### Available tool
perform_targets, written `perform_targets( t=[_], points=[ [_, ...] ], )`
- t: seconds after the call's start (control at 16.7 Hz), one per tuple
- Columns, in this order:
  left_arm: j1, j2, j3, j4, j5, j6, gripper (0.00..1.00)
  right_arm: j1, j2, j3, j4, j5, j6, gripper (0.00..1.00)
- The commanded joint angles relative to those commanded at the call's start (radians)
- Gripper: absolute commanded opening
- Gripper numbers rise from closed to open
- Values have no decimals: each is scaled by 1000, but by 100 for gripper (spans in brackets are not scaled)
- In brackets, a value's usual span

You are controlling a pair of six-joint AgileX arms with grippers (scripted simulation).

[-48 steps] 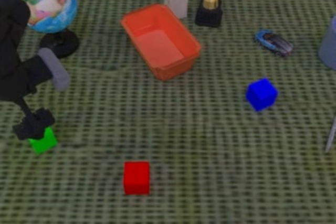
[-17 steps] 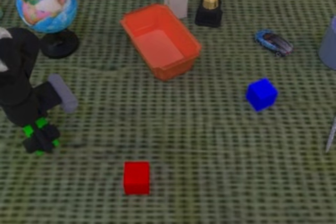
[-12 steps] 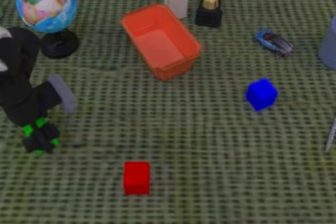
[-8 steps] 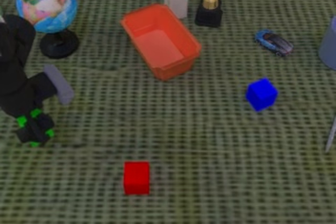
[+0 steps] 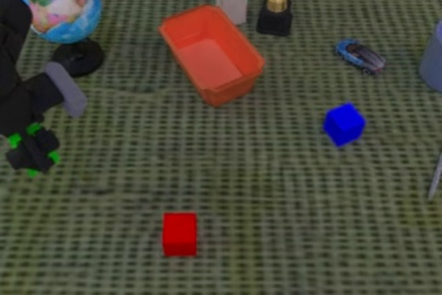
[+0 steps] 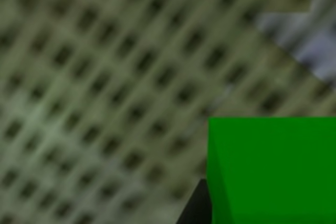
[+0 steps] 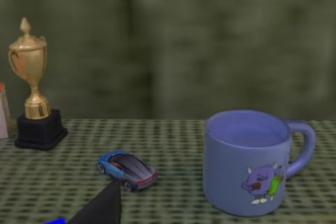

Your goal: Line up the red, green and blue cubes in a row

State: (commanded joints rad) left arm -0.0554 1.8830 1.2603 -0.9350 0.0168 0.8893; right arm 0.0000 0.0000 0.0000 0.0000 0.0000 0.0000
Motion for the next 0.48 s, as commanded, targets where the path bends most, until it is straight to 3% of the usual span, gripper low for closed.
perform_targets(
  t=[0.24, 0.48],
  points=[
    [-39, 13, 15, -5, 0, -7, 0, 0, 0, 0, 0, 0, 0, 100],
    [-227, 55, 86, -43, 1, -47, 0, 0, 0, 0, 0, 0, 0, 100]
  ],
)
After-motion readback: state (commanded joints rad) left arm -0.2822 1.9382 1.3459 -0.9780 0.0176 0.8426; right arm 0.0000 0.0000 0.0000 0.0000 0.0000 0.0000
